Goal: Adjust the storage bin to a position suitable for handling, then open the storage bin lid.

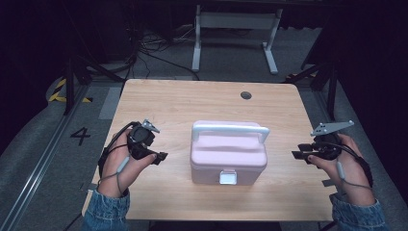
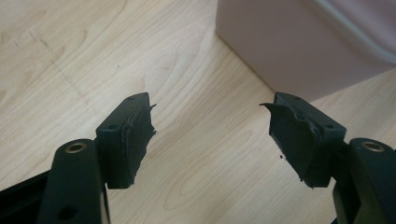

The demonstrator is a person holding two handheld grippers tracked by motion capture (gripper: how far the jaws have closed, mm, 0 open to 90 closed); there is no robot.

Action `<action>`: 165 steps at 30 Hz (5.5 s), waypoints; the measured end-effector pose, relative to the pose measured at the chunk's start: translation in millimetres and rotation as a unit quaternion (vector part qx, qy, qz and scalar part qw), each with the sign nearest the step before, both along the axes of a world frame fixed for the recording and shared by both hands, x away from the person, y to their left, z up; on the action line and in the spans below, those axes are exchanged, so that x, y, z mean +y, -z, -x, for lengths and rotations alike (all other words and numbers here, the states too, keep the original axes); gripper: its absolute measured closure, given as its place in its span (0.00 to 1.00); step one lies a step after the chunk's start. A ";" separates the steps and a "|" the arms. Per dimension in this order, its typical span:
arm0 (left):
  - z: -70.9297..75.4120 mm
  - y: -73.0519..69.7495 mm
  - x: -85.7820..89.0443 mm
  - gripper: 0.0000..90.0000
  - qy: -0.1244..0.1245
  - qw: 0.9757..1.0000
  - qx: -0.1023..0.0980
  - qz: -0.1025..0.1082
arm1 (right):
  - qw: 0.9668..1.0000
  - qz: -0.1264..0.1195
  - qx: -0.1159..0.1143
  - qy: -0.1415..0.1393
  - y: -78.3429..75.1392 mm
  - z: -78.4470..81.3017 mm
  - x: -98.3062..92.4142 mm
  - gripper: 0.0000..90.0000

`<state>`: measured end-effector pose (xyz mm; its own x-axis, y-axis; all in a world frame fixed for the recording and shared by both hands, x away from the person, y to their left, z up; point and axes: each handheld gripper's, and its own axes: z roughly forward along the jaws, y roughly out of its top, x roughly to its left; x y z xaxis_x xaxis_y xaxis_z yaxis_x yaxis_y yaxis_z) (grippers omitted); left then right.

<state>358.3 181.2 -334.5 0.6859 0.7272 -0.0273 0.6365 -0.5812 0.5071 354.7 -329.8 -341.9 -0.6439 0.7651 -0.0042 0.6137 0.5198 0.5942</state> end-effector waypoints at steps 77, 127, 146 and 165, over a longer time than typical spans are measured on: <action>-32.4 -15.8 -81.9 0.77 0.017 0.950 -0.211 0.229 | 0.995 -0.053 -0.056 0.057 5.3 43.3 -21.4 0.65; -54.1 -32.0 -72.3 0.40 0.022 0.964 -0.179 0.196 | 0.951 -0.257 -0.132 -0.109 8.4 15.6 55.5 1.00; -4.7 -41.1 -25.1 0.29 0.034 0.972 -0.186 0.142 | 0.948 -0.270 -0.131 -0.105 2.4 20.4 53.5 1.00; -4.9 -20.1 -46.1 0.28 0.094 0.974 -0.159 0.135 | 0.946 -0.272 -0.159 -0.081 -6.8 19.7 56.4 1.00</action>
<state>363.3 135.1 -314.3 0.8106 0.5845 0.0351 0.3186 -0.4905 0.8111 334.9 -273.4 -335.1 -0.7850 0.6014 0.1486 0.2976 0.1556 0.9419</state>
